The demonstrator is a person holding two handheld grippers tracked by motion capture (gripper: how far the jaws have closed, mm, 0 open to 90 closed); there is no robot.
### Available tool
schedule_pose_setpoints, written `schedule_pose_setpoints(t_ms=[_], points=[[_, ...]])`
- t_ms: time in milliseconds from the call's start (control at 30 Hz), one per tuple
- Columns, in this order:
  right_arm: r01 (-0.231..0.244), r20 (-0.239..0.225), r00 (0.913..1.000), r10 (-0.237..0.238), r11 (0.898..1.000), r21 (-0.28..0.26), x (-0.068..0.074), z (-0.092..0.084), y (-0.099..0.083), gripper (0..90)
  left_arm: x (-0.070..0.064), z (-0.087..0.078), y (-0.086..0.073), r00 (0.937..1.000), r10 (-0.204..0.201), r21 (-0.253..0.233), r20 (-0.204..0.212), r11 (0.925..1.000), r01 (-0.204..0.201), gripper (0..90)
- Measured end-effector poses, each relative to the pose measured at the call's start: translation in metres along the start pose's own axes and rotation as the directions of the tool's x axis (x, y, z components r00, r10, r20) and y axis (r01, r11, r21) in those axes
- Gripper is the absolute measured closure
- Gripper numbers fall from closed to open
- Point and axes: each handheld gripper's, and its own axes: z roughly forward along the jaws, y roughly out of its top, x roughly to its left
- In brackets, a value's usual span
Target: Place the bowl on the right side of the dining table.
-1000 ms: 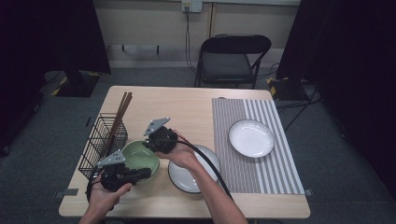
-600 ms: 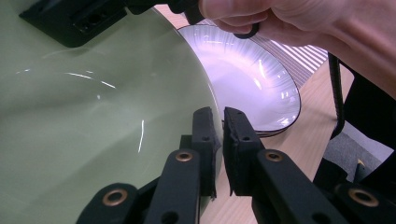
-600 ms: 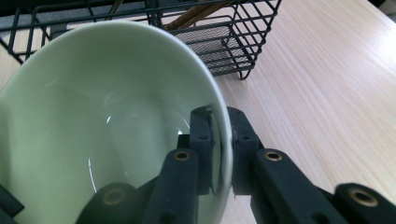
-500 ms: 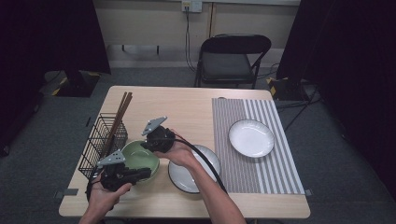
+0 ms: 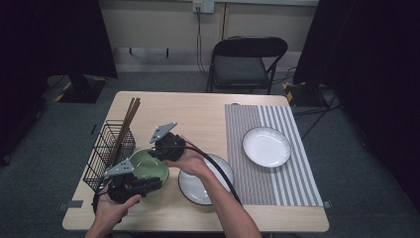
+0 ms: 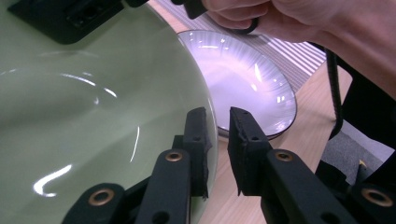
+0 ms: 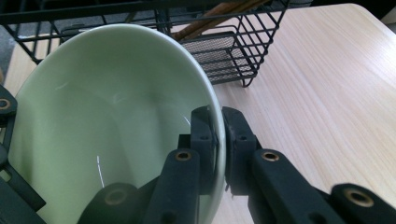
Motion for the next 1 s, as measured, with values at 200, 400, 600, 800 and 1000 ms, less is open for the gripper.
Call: schedule_pose_setpoints(t_ms=[200, 400, 600, 800, 1000], points=[[-0.004, -0.001, 1.0, 0.004, 1.0, 0.005, 0.001, -0.003, 0.001, 84.5, -0.006, -0.003, 0.004, 0.9995, 0.029, -0.012, 0.013, 0.9995, -0.028, 73.3], [-0.016, 0.005, 0.9999, 0.016, 1.0, -0.005, -0.001, -0.006, 0.0, 84.6, -0.006, -0.006, 0.005, 0.9995, 0.029, -0.028, 0.009, 0.9992, -0.029, 72.9], [-0.046, 0.019, 0.9988, 0.046, 0.999, -0.01, -0.005, -0.011, 0.0, 84.6, -0.006, -0.009, 0.007, 0.9997, 0.023, -0.038, 0.006, 0.999, -0.023, 72.6], [-0.059, 0.012, 0.9982, 0.059, 0.998, -0.021, -0.006, -0.017, 0.0, 84.6, -0.005, -0.016, 0.009, 0.9998, 0.018, -0.066, -0.005, 0.9977, -0.018, 70.1], [-0.081, 0.016, 0.9965, 0.081, 0.996, -0.034, -0.008, -0.022, -0.001, 84.6, -0.007, -0.022, 0.013, 0.9996, 0.027, -0.086, -0.001, 0.9959, -0.027, 69.8]])
